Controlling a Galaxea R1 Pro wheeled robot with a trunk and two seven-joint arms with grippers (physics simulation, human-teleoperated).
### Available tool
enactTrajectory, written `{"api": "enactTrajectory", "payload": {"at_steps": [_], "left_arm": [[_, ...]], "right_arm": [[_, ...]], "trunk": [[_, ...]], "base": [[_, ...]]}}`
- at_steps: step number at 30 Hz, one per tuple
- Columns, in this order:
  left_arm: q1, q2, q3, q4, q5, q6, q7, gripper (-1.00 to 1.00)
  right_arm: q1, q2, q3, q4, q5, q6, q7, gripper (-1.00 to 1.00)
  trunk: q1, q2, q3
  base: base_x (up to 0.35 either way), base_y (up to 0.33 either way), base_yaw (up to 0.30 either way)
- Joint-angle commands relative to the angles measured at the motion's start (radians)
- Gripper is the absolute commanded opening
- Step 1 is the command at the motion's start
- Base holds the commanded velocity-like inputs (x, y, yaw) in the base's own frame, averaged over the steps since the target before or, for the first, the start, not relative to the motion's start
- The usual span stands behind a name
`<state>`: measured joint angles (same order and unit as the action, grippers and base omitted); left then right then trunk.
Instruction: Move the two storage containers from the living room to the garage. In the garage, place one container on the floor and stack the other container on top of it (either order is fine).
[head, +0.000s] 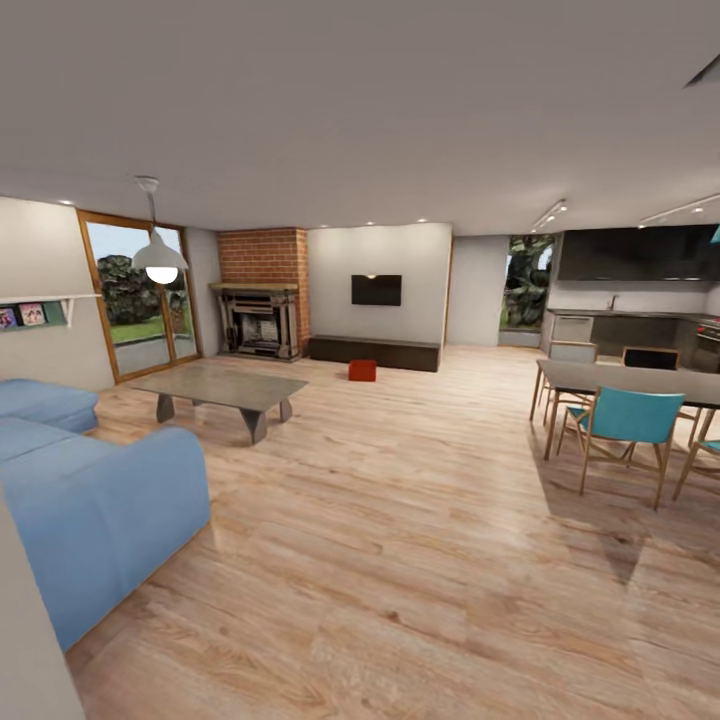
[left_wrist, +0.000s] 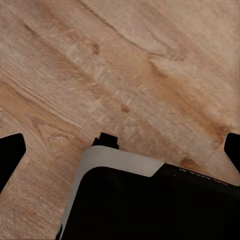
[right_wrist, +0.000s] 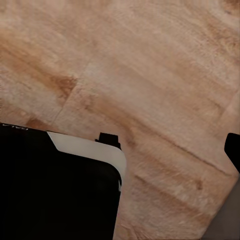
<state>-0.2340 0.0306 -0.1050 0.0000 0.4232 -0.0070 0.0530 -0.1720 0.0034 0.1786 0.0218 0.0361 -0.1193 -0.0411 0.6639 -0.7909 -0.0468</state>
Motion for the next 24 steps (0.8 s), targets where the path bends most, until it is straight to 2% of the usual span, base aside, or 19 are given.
{"api": "enactTrajectory", "payload": {"at_steps": [1, 17, 24], "left_arm": [[-0.001, 0.0, -0.008, 0.0, 0.008, -0.001, 0.002, 1.0], [-0.001, -0.001, -0.008, 0.0, 0.008, -0.001, 0.002, 1.0], [-0.001, 0.0, -0.008, 0.0, 0.008, -0.001, 0.002, 1.0]], "right_arm": [[-0.001, 0.001, 0.004, 0.002, 0.004, -0.004, -0.005, 1.0], [-0.001, 0.0, 0.004, 0.004, 0.004, -0.005, -0.005, 1.0], [-0.001, 0.001, 0.004, 0.004, 0.004, -0.004, -0.003, 1.0]], "trunk": [[0.001, -0.001, -0.002], [0.001, -0.001, -0.002], [0.001, -0.001, -0.002]], "base": [[0.324, 0.129, -0.001], [0.324, 0.124, -0.001], [0.324, 0.103, -0.168]]}}
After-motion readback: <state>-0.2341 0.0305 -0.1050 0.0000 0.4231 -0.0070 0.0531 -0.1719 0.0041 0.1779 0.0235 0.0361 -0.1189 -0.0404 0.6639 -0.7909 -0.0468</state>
